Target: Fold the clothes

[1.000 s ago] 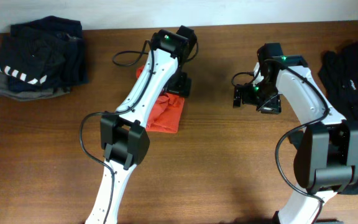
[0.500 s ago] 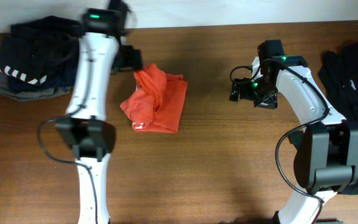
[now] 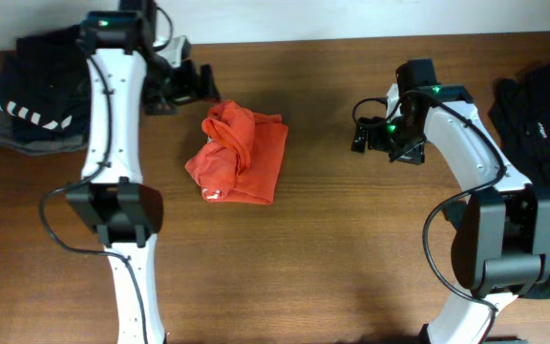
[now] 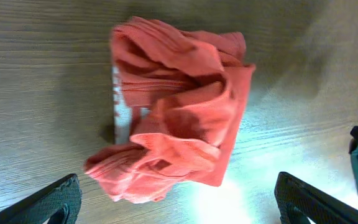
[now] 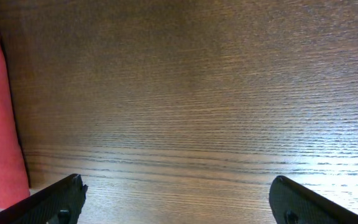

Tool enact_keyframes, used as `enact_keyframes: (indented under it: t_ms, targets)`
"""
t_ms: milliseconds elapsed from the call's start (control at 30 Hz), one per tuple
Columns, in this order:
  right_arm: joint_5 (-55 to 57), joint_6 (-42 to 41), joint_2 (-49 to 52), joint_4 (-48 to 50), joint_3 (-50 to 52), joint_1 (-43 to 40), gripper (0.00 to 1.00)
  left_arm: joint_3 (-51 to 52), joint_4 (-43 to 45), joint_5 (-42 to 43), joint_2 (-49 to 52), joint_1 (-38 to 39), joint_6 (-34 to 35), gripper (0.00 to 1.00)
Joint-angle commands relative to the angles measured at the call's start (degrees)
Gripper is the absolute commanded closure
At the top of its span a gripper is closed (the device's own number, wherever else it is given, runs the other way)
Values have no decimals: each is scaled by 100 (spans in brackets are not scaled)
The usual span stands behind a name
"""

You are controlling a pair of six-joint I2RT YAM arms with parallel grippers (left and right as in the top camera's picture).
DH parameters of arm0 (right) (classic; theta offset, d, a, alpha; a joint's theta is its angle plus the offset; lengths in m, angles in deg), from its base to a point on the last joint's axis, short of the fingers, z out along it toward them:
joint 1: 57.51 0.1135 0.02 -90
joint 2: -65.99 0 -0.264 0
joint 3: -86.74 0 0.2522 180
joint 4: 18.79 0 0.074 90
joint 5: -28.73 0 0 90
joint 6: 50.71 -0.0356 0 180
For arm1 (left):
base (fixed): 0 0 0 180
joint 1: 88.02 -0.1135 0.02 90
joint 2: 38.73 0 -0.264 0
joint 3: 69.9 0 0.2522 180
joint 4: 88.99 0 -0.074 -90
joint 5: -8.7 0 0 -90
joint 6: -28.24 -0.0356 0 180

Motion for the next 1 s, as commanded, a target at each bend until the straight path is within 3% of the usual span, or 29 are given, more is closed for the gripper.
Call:
enact_keyframes:
  t_ms: [0,300,433,633,833,967]
  targets:
    - [-52,-24,-85,-48,-57,31,1,-70,90,-492,-203,116,236,1]
    - [-50,-22,-85,-166,-57,31,1,-61,-92,-660,20,-748,358,1]
    - [-50,-22,-85,-144,-57,31,1,433,-94,562,66,-1038,-221,1]
    - [-50,-22,-85,-170,-57,31,1,1611,-74,748,66,-1067,-354,1]
    - [-50,-22,-85,-162,-57,31,1,2815,184,2505,66,-1067,-1283,1]
    - [-50,-22,-85,-168,-57,31,1,3598,726,2616,66,-1064,-1283,1]
